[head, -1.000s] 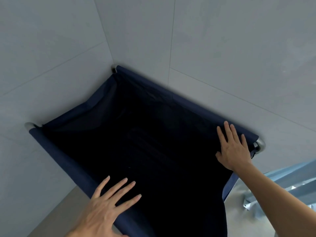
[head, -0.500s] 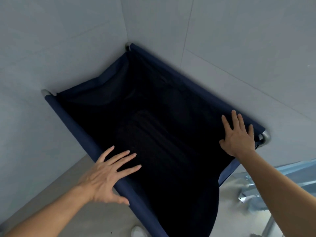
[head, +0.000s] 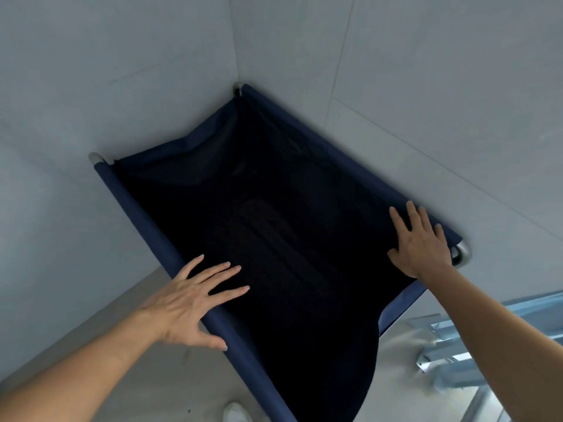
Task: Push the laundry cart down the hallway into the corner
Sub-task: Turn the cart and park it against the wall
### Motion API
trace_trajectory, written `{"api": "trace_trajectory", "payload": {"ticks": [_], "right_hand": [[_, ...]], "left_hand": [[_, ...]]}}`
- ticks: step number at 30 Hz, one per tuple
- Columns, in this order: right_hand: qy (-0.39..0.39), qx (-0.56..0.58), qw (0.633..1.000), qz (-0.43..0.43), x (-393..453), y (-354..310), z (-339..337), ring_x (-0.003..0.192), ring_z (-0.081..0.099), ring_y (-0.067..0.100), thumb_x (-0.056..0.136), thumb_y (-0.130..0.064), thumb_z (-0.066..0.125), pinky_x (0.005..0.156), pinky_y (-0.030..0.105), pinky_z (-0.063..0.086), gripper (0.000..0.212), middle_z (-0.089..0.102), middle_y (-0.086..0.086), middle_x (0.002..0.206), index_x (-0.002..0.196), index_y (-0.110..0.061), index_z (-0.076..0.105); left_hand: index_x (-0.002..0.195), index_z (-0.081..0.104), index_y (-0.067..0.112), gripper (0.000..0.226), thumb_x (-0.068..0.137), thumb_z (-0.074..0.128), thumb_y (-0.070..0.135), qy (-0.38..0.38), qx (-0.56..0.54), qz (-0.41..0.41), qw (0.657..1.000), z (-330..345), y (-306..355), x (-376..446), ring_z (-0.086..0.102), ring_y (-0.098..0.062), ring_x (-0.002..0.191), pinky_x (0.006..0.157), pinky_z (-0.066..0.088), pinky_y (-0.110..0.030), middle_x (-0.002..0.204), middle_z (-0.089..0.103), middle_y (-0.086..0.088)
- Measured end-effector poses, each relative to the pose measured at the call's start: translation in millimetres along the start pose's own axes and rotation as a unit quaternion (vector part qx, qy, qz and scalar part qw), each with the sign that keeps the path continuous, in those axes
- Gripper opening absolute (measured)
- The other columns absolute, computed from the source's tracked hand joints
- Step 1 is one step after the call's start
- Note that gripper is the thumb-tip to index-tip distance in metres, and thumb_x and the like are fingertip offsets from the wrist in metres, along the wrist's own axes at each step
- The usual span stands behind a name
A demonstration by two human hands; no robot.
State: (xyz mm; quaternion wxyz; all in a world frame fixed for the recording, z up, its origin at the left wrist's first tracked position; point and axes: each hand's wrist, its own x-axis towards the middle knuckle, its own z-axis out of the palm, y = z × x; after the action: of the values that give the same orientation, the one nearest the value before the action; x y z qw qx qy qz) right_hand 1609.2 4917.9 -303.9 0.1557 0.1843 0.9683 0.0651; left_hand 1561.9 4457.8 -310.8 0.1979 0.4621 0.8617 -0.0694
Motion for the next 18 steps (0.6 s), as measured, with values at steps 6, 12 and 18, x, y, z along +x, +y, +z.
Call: {"api": "trace_trajectory", "payload": {"ticks": [6, 12, 18], "right_hand": [[0.039, -0.049, 0.994, -0.087, 2, 16, -18, 0.165, -0.002, 0.030, 0.097, -0.048, 0.056, 0.129, 0.053, 0.017, 0.098, -0.011, 0.009, 0.177, 0.167, -0.026, -0.008], [0.083, -0.036, 0.969, -0.228, 18, 47, -17, 0.162, 0.020, 0.038, 0.091, -0.046, 0.070, 0.123, 0.060, 0.030, 0.093, 0.016, 0.017, 0.175, 0.167, -0.021, 0.023], [0.077, -0.036, 0.946, -0.312, 38, 90, -13, 0.164, 0.012, 0.032, 0.089, -0.080, 0.010, 0.128, 0.051, 0.021, 0.093, 0.012, 0.013, 0.176, 0.167, -0.030, 0.019]], "left_hand": [[0.158, 0.008, 0.047, 0.073, 0.093, 0.027, 0.077, 0.091, -0.065, -0.143, 0.983, -13, 45, -16, 0.008, -0.016, 0.159, 0.126, -0.010, -0.043, 0.171, 0.001, 0.007], [0.156, 0.039, 0.022, 0.093, 0.092, 0.001, 0.077, 0.190, -0.162, -0.373, 0.894, -33, 135, -6, 0.034, -0.030, 0.152, 0.122, 0.024, -0.055, 0.166, 0.031, -0.010], [0.160, 0.029, 0.019, 0.112, 0.080, -0.011, 0.086, 0.157, -0.215, -0.506, 0.820, -29, 228, 17, 0.023, -0.033, 0.156, 0.124, 0.023, -0.051, 0.171, 0.016, -0.013]]}}
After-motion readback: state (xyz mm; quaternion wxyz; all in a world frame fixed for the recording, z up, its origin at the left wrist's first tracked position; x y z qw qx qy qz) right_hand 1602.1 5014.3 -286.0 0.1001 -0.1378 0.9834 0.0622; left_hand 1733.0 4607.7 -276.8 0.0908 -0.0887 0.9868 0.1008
